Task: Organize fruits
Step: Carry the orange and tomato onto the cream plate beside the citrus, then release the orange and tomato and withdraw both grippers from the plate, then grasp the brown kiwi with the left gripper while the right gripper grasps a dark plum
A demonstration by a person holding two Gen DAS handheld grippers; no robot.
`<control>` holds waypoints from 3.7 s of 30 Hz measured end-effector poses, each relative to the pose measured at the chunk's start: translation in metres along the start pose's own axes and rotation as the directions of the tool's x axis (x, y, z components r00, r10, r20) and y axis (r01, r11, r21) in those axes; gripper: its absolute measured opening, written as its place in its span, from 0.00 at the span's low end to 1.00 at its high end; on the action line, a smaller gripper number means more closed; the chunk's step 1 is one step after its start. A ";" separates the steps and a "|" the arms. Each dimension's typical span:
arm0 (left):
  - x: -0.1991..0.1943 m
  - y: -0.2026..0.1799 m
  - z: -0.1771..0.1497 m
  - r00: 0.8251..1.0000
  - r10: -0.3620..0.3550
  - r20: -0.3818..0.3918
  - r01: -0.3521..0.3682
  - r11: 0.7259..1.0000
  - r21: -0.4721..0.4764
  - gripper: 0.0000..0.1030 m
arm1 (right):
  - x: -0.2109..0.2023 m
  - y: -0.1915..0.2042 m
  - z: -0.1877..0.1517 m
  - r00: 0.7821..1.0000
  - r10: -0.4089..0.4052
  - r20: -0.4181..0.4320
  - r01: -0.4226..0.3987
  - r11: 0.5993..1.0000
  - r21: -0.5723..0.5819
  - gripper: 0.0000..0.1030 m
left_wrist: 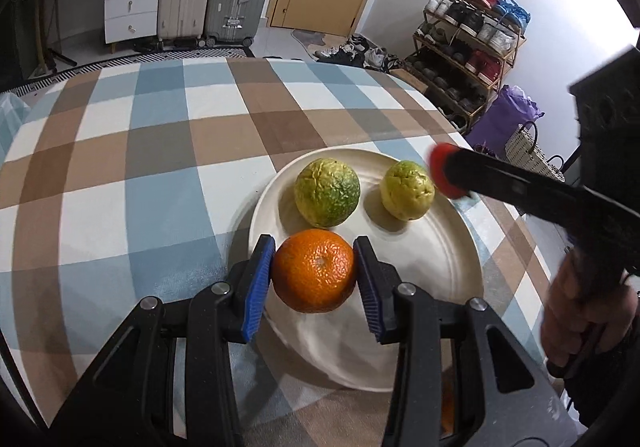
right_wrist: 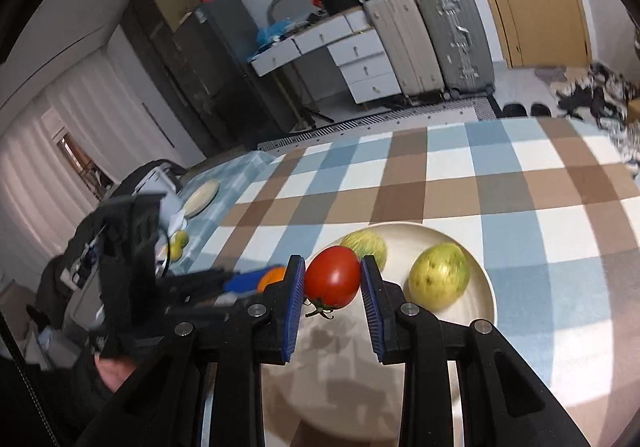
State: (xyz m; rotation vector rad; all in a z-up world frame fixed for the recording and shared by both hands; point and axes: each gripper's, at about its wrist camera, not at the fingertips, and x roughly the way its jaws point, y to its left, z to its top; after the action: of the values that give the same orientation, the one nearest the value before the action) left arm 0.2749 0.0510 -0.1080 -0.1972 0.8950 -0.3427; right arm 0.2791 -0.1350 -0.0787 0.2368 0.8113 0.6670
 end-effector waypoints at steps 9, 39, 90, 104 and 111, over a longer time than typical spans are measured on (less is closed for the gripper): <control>0.016 0.001 0.005 1.000 0.018 0.000 -0.018 0.999 0.030 0.37 | 0.045 -0.018 0.016 0.994 -0.105 -0.031 0.106 0.994 0.031 0.28; -0.059 -0.026 -0.006 0.977 0.119 0.175 -0.127 0.991 0.034 0.81 | -0.041 0.004 0.006 0.987 -0.101 0.128 0.098 0.995 0.025 0.90; -0.118 -0.139 -0.201 0.992 0.112 0.052 -0.117 0.989 0.094 0.99 | -0.192 0.069 -0.215 0.960 -0.177 0.216 0.193 0.980 -0.053 1.00; -0.087 -0.145 -0.209 0.996 0.087 -0.013 -0.084 0.987 0.140 0.74 | -0.176 0.040 -0.228 0.973 -0.172 0.157 0.173 0.985 0.005 1.00; -0.088 -0.148 -0.210 0.999 0.046 -0.019 -0.043 0.986 0.160 0.48 | -0.177 0.036 -0.228 0.972 -0.166 0.164 0.164 0.986 0.025 1.00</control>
State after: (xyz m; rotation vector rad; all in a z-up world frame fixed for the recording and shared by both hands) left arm 0.0274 -0.0590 -0.1267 -0.0259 0.8883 -0.3736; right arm 0.0059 -0.2310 -0.1121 0.2290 0.6672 0.4791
